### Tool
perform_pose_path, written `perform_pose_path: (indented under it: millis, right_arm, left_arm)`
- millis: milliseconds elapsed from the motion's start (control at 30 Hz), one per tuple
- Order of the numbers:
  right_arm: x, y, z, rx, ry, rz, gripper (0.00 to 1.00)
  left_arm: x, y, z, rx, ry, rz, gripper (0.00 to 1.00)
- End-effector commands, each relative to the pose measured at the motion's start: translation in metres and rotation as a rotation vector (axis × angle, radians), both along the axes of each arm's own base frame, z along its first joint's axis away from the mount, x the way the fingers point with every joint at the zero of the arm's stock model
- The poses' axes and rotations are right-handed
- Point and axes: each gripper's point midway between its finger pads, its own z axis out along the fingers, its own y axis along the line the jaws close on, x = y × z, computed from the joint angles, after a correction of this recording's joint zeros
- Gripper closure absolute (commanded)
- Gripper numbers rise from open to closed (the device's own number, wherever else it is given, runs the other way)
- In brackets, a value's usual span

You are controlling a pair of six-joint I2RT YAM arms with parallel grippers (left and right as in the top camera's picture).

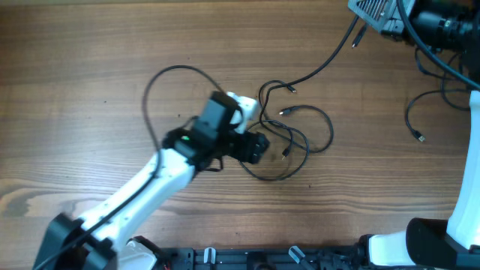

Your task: Untangle cables

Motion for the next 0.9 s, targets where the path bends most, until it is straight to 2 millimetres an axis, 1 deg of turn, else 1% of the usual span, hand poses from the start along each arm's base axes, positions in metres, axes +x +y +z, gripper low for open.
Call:
perform_pose_path:
  millis: [0, 67, 133, 233, 333, 433, 567, 767, 867]
  right_arm:
    - [0.000, 0.000, 0.000, -0.021, -0.019, 0.005, 0.96]
    - [-0.001, 0.000, -0.001, -0.020, -0.013, 0.005, 0.96]
    - [-0.001, 0.000, -0.001, -0.020, -0.012, 0.005, 0.96]
    - [-0.001, 0.000, -0.001, -0.020, -0.012, 0.005, 0.96]
    - [-0.002, 0.000, -0.002, -0.020, -0.006, 0.005, 0.96]
    - [-0.002, 0.000, -0.003, -0.019, 0.001, 0.005, 0.96]
    - [-0.004, 0.000, -0.005, -0.025, 0.005, 0.009, 0.96]
    - [-0.005, 0.000, -0.006, -0.032, 0.002, 0.015, 0.96]
    - [-0.005, 0.000, -0.006, -0.033, 0.004, 0.015, 0.96]
  left_arm:
    - [-0.007, -0.022, -0.032, 0.109, -0.070, -0.150, 0.19]
    - [-0.012, -0.036, -0.042, 0.125, -0.091, -0.206, 0.18]
    - [-0.016, -0.045, -0.044, 0.118, -0.103, -0.232, 0.18]
    - [-0.025, -0.058, -0.042, 0.110, -0.133, -0.287, 0.22]
    - [-0.036, -0.072, -0.050, 0.136, -0.166, -0.344, 0.22]
    - [-0.040, -0.078, -0.066, 0.187, -0.187, -0.353, 0.22]
    - [-0.042, -0.088, -0.072, 0.180, -0.208, -0.367, 0.23]
    - [-0.038, -0.087, -0.097, 0.227, -0.199, -0.359, 0.27]
    - [-0.039, -0.086, -0.102, 0.236, -0.189, -0.362, 0.29]
